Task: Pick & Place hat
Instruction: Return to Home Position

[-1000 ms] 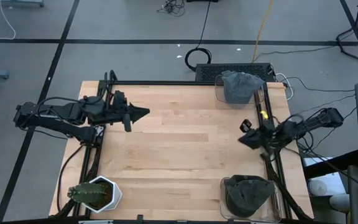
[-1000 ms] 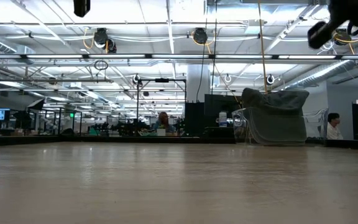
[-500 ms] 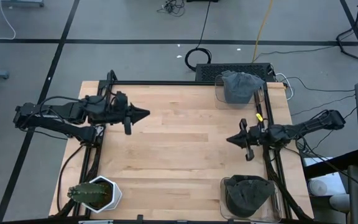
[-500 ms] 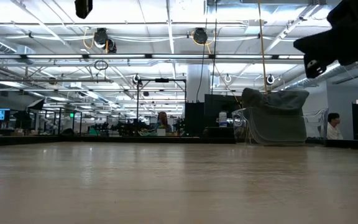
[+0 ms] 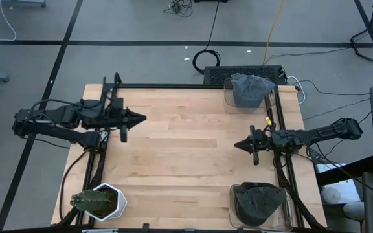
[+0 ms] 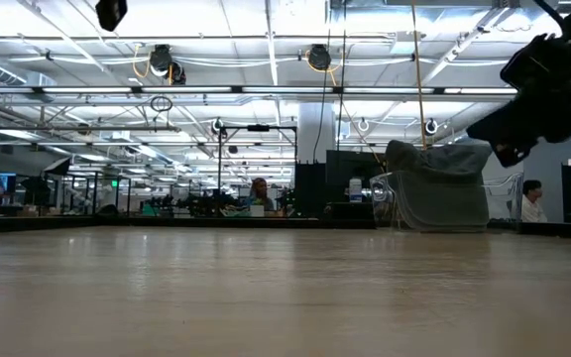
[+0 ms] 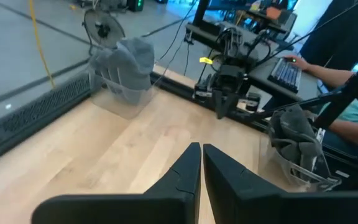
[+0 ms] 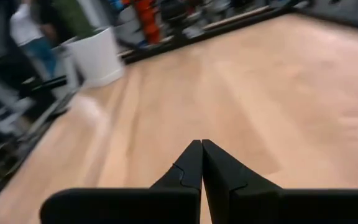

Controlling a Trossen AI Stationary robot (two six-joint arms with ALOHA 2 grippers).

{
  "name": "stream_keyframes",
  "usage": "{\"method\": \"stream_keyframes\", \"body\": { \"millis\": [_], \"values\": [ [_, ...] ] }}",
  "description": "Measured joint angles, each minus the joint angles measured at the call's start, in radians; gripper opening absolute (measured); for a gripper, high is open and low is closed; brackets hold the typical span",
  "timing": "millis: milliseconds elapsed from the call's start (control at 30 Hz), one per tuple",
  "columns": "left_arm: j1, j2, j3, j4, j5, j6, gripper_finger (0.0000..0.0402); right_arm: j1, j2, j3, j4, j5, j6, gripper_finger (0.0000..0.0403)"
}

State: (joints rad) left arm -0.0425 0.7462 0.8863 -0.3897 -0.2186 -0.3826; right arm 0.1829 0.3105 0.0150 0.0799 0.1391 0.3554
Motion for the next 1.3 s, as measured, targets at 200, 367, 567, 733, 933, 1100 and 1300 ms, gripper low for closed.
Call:
{"method": "stream_keyframes", "body": {
  "millis": [200, 367, 567, 733, 933, 1100, 1300],
  "values": [
    [0.0, -0.119, -0.072, -0.011, 0.0, 0.045, 0.0006, 0.0, 0.002, 0.0, 0.013, 0.096, -0.001, 0.0],
    [0.0, -0.243, -0.206, 0.002, 0.0, 0.049, 0.0008, 0.0, 0.003, 0.0, 0.013, 0.096, -0.001, 0.0],
    [-0.002, -0.41, -0.408, 0.131, 0.018, 0.041, 0.0005, 0.0, 0.002, 0.0, 0.013, 0.096, -0.001, 0.0],
    [-0.012, -0.533, -0.538, 0.168, 0.044, 0.06, 0.0005, 0.0, 0.002, 0.0, 0.013, 0.096, -0.001, 0.0],
    [-0.018, -0.65, -0.65, 0.169, 0.038, 0.065, 0.0003, 0.0, 0.002, 0.0, 0.013, 0.095, -0.001, 0.0],
    [-0.018, -0.744, -0.757, 0.217, 0.011, 0.079, 0.0009, 0.0, 0.003, 0.0, 0.014, 0.095, -0.001, 0.0],
    [-0.018, -0.731, -0.87, 0.429, 0.055, 0.061, 0.0004, 0.0, 0.003, 0.0, 0.016, 0.095, -0.001, 0.0]
  ]
}}
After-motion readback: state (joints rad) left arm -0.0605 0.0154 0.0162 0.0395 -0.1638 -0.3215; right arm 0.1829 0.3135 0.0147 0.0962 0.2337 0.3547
